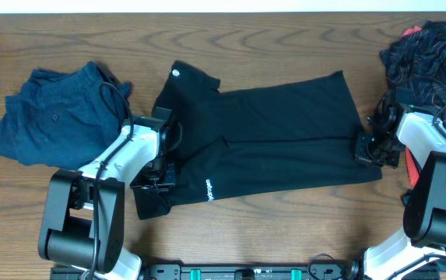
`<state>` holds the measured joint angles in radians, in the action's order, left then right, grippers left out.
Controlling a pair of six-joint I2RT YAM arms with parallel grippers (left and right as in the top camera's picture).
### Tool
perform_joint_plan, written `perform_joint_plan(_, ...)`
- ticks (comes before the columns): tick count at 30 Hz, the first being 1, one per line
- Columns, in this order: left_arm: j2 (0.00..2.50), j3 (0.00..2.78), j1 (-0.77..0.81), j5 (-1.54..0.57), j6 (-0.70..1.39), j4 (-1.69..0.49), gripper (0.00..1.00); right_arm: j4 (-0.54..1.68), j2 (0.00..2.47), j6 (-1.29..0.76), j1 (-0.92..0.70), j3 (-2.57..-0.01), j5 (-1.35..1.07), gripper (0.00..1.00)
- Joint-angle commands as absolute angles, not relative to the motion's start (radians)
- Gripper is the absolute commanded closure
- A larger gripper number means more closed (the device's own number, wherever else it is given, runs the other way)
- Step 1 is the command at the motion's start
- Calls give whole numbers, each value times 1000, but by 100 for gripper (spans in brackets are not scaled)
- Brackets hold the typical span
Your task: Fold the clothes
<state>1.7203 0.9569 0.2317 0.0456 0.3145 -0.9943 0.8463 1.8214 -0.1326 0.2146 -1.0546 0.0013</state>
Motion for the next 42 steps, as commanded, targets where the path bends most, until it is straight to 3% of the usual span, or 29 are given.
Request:
perform_joint_plan(1, 1702, 951, 229, 59, 316, -1010, 74, 881, 1831, -216, 206, -1047, 159, 98)
perform_joint_plan(13, 1702, 951, 229, 59, 316, -1036, 74, 1044, 1831, -382, 207, -1023, 318, 99)
perform_joint_plan(15, 1702, 951, 229, 59, 316, -1036, 76, 1031, 1831, -381, 207, -1023, 302, 99)
perform_joint_plan(17, 1699, 952, 229, 59, 316, -1040, 86, 1010, 1826, -355, 204, -1023, 273, 99)
perform_joint_plan(25, 1611, 998, 229, 60, 316, -1042, 86, 889, 1696, -245, 202, -1030, 70, 92)
perform_joint_plan(26, 1592, 1000, 229, 60, 316, -1040, 85, 874, 1674, -245, 202, -1030, 70, 88)
perform_joint_plan(27, 1570, 1000, 229, 60, 316, -1034, 83, 862, 1657, -245, 202, -1030, 70, 71)
perform_joint_plan(28, 1551, 1000, 229, 60, 316, -1031, 79, 848, 1641, -245, 202, -1030, 70, 68)
perform_joint_plan(31, 1501, 1000, 229, 60, 316, -1016, 65, 821, 1618, -245, 202, -1030, 71, 68)
perform_joint_plan(34, 1469, 1000, 229, 60, 316, -1005, 58, 815, 1618, -245, 202, -1029, 70, 65)
perform_joint_plan(37, 1460, 1000, 229, 60, 316, -1003, 55, 813, 1618, -245, 202, -1029, 70, 53)
perform_joint_plan(42, 1462, 1000, 229, 60, 316, -1001, 51, 782, 1639, -230, 202, -1022, 71, 53)
